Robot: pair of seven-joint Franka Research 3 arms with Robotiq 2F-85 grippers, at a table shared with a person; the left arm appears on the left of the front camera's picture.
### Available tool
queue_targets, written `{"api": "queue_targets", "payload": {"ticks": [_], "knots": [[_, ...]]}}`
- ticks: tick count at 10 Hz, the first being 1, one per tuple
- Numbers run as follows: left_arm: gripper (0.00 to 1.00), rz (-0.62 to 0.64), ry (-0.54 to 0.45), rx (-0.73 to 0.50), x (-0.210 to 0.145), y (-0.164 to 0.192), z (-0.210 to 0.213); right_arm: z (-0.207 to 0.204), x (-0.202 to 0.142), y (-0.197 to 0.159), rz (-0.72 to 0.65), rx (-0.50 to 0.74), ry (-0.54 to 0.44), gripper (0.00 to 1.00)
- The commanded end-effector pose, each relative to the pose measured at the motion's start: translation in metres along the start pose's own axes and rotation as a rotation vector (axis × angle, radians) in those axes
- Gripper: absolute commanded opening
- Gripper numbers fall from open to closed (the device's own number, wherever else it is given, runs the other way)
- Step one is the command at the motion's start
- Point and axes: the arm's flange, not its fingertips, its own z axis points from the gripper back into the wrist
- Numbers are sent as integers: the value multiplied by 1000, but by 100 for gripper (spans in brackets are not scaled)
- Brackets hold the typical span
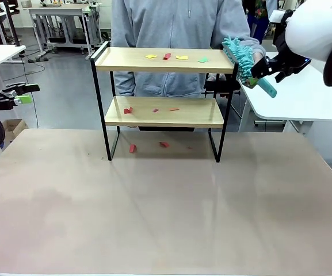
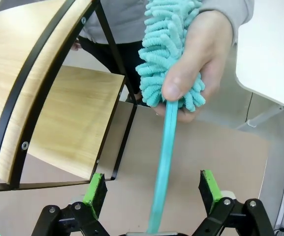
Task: Clean the shelf.
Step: Pick up the Duster handed by the human.
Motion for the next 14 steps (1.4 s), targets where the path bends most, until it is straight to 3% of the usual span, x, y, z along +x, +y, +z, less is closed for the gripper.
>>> {"api": "queue_targets", "payload": {"ticks": [1, 2, 3, 4, 5, 6, 14], "knots": [[100, -16, 3, 3, 3, 0, -1, -1, 6, 0, -37, -19, 40, 100], [100, -16, 3, 3, 3, 0, -1, -4, 6, -2, -44, -17, 45, 40], [100, -16, 3, 3, 3, 0, -1, -6, 6, -3, -50, -20, 50, 40], [100, -16, 3, 3, 3, 0, -1, -7, 5, -4, -53, -24, 57, 0], [100, -16, 3, 3, 3, 0, -1, -8, 5, -4, -52, -29, 63, 34], [100, -16, 3, 3, 3, 0, -1, -7, 6, -4, -56, -43, 62, 0], [100, -16, 3, 3, 3, 0, -1, -2, 8, -3, -150, -136, 111, 0]]}}
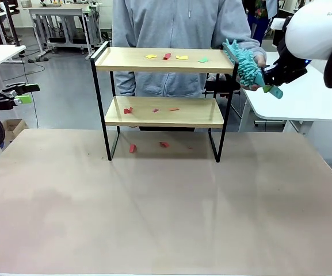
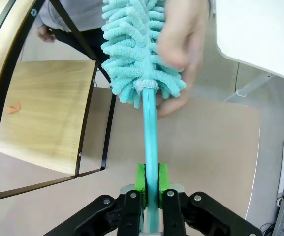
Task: Clean the shelf.
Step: Pick up the Duster handed by the human.
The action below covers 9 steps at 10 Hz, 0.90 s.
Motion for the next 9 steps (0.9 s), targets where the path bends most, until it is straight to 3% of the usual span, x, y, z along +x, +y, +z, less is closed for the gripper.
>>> {"api": "queue_targets", "payload": {"ticks": [1, 3, 4, 9], "knots": [[100, -16, 3, 3, 3, 0, -1, 4, 5, 4, -52, -49, 5, 0], [100, -16, 3, 3, 3, 0, -1, 5, 6, 2, -19, -67, -62, 0], [100, -16, 3, 3, 3, 0, -1, 0, 0, -2, -27, -12, 2, 0], [100, -16, 3, 3, 3, 0, -1, 0, 0, -2, -27, -12, 2, 0]]}}
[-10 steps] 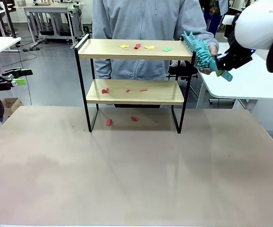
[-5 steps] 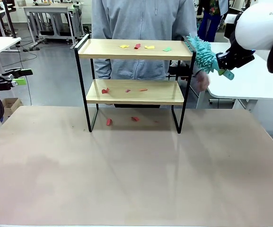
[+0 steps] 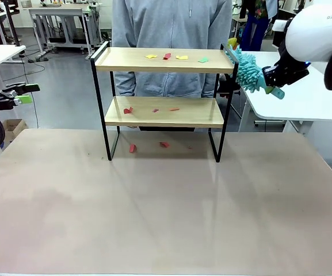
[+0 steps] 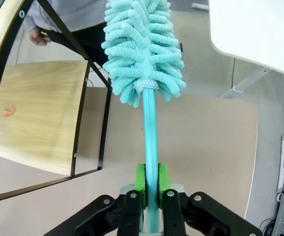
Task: Clean the shelf.
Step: Pick up the Duster handed by the human, then clean the specific section of the Shelf indicated by the human with the Duster.
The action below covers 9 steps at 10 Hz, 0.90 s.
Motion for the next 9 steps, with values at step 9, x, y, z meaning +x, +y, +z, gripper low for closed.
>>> {"api": "queue_targets", "payload": {"ticks": [9], "knots": [[100, -16, 3, 3, 3, 0, -1, 0, 0, 0, 0, 0, 0, 13]]}}
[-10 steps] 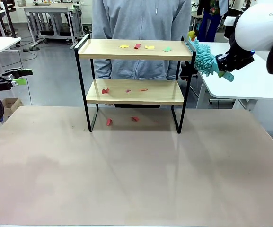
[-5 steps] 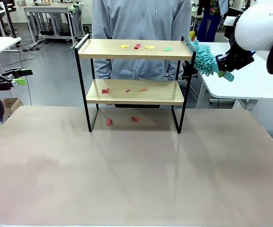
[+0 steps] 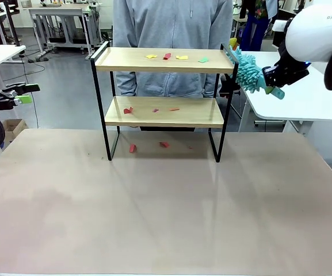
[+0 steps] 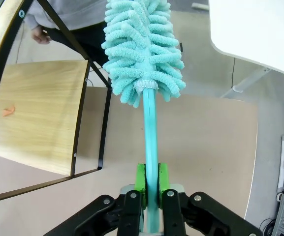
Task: Clean the shelf.
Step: Clean the specific section of the Shelf indicated by the human with the Duster.
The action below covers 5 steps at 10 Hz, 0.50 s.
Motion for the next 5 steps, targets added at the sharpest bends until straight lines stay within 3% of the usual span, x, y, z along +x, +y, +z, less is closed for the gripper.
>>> {"api": "queue_targets", "payload": {"ticks": [1, 5], "knots": [[100, -16, 3, 3, 3, 0, -1, 12, 2, -18, 38, -37, 6, 13], [100, -16, 3, 3, 3, 0, -1, 69, -6, -79, 260, -101, 133, 13]]}}
